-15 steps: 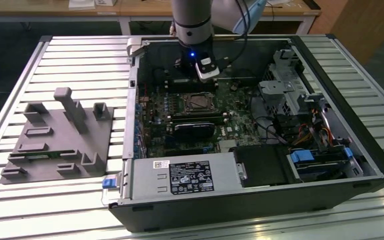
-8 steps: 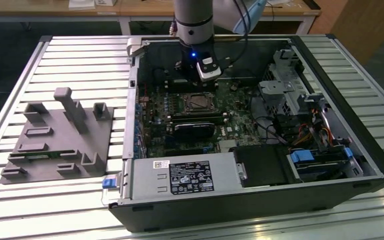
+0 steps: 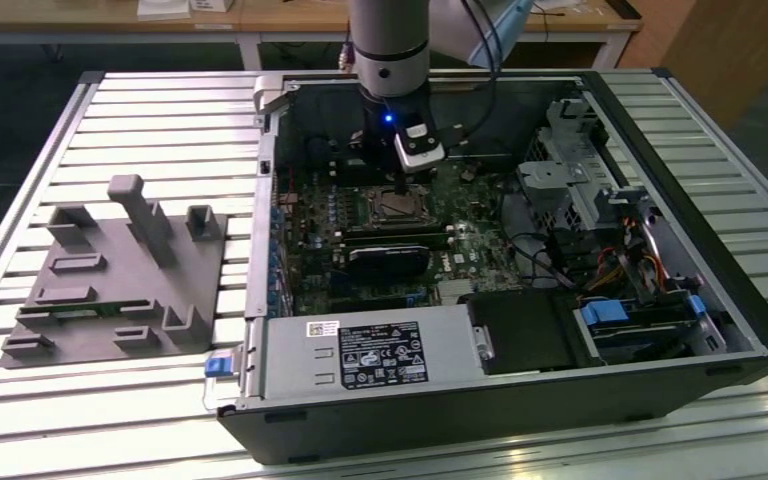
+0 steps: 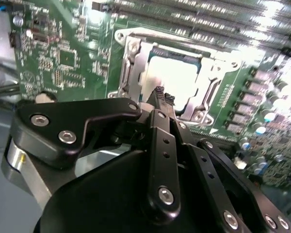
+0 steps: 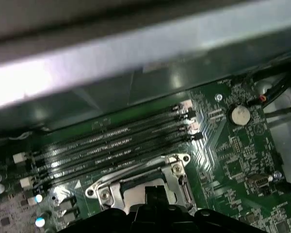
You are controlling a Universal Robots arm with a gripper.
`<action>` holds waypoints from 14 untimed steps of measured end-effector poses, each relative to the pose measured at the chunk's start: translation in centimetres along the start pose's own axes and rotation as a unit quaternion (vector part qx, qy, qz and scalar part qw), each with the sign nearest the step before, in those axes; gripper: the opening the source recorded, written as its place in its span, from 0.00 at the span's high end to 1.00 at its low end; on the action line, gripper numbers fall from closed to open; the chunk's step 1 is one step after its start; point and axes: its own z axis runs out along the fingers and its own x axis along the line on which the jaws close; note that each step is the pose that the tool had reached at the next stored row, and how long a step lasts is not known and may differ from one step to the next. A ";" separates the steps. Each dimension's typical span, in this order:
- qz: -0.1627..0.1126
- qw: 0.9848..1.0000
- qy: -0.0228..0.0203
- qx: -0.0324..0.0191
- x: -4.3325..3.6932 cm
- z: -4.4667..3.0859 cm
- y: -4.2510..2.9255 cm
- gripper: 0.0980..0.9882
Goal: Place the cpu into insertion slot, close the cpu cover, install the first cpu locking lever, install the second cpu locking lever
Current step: 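Install the first cpu locking lever, then install the second cpu locking lever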
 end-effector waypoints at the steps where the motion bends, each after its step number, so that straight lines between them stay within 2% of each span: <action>1: 0.000 1.000 0.001 0.001 -0.06 0.02 -0.16 0.98; 5: 0.000 1.000 0.006 0.007 -0.27 0.08 -0.79 0.98; 14: 0.000 1.000 0.006 0.008 -0.28 0.08 -0.84 0.98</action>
